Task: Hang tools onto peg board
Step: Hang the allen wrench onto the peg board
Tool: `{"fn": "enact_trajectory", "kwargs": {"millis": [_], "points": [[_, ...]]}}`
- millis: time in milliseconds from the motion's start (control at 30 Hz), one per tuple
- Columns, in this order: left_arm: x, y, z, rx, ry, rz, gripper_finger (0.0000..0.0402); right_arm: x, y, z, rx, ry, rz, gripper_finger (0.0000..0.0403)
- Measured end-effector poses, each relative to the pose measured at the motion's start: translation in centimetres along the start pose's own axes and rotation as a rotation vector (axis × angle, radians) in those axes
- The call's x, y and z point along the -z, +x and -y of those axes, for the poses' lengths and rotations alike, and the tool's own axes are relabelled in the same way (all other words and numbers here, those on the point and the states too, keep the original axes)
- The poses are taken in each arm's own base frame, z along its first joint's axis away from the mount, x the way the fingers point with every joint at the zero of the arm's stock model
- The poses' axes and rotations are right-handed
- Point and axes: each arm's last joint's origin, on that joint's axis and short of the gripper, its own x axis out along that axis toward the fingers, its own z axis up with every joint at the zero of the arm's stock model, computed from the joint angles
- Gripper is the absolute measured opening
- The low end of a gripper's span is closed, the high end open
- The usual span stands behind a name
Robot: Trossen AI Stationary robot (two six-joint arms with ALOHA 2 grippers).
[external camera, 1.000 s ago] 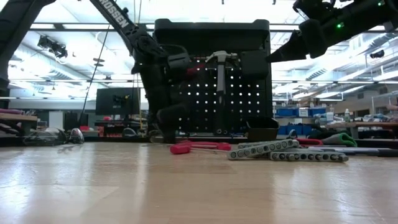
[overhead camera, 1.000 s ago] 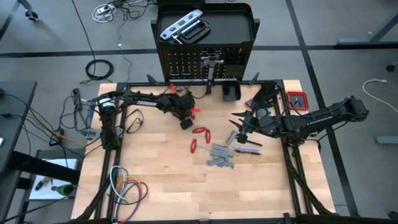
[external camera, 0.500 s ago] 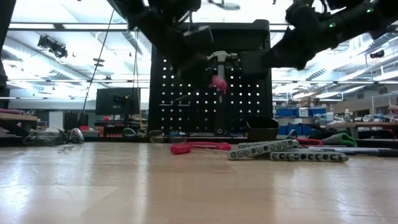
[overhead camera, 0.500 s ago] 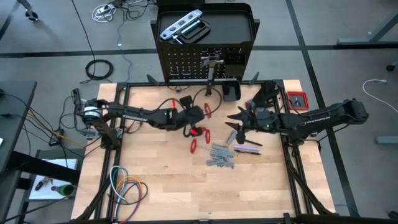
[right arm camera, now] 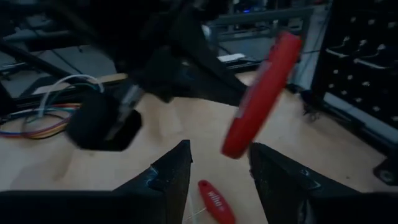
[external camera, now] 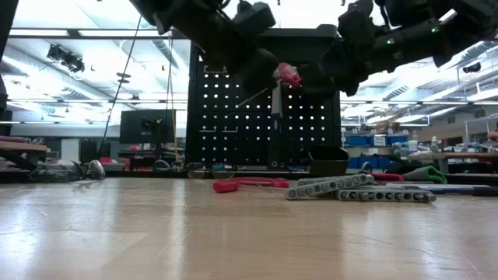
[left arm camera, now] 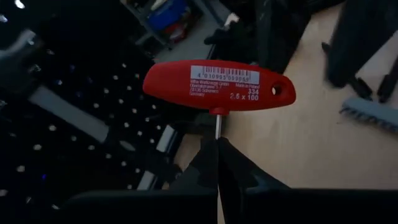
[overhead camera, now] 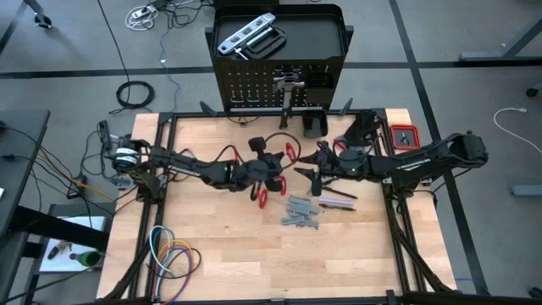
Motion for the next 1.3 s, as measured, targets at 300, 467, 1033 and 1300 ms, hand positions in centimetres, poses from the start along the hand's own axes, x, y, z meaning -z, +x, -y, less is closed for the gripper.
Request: {"fn": "enact_trajectory", "kwargs": {"millis": [300, 467, 1033, 1300], "points": [[-0.7, -0.7, 0.6, -0.012, 0.000, 0.044, 0.0000, -0.6, 0.3, 0.3, 0.062, -0.054, 0.083, 0.0203], [-0.8, -0.8, 0.7, -0.005, -0.007, 0.055, 0.0000, -1.0, 0.3, 0.3, 0.059, -0.101, 0.127, 0.0192], [-0.9, -0.8, 0.9, 0.083, -0.107, 0.081, 0.0007, -1.0, 0.5, 0.6, -0.006, -0.186, 0.120, 0.0068], [-0.8, -1.2, 0.4, 0.131, -0.172, -0.072, 0.0100, -0.8, 0.5, 0.7, 0.010, -0.189, 0.106, 0.0068]]}}
